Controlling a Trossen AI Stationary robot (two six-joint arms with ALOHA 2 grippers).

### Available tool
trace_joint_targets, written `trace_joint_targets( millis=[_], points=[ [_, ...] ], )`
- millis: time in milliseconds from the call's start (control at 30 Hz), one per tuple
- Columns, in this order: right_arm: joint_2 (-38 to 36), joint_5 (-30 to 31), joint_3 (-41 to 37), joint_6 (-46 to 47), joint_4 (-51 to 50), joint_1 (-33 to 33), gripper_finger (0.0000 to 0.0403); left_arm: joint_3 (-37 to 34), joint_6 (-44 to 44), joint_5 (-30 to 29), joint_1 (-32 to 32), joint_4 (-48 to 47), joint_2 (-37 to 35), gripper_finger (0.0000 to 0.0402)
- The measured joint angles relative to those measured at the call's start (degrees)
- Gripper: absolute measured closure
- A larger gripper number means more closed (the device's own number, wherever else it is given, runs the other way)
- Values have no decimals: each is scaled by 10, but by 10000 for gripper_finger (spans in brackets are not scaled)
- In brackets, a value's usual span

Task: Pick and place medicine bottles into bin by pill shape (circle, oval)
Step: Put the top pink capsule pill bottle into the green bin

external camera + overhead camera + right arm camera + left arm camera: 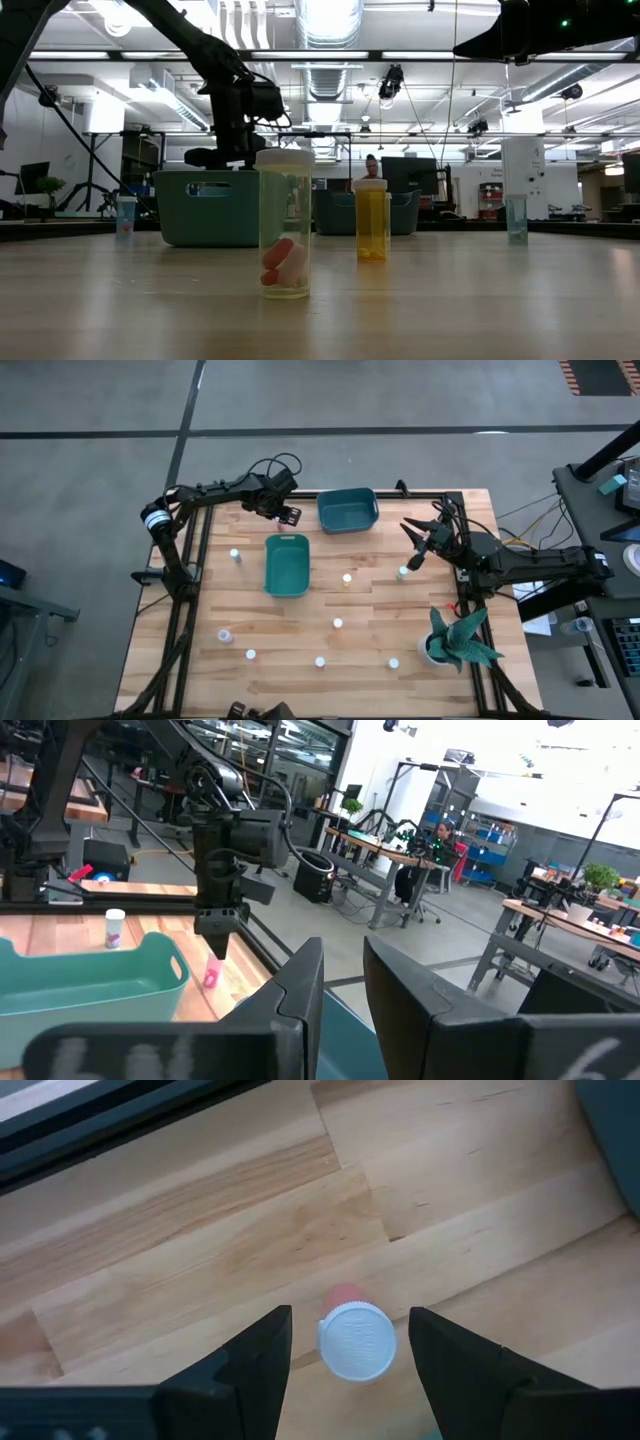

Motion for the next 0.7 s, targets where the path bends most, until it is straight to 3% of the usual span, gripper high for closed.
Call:
trace_joint_targets(
  millis=[200, 567, 700],
  points=[
    [0, 0, 0, 0, 0, 0, 337, 0, 0, 0, 0, -2, 14, 223],
    [0, 0, 0, -2, 0, 0, 337, 0, 0, 0, 0, 0, 15, 300],
    [0, 0, 0, -2, 0, 0, 337, 0, 0, 0, 0, 0, 15, 308]
  ],
)
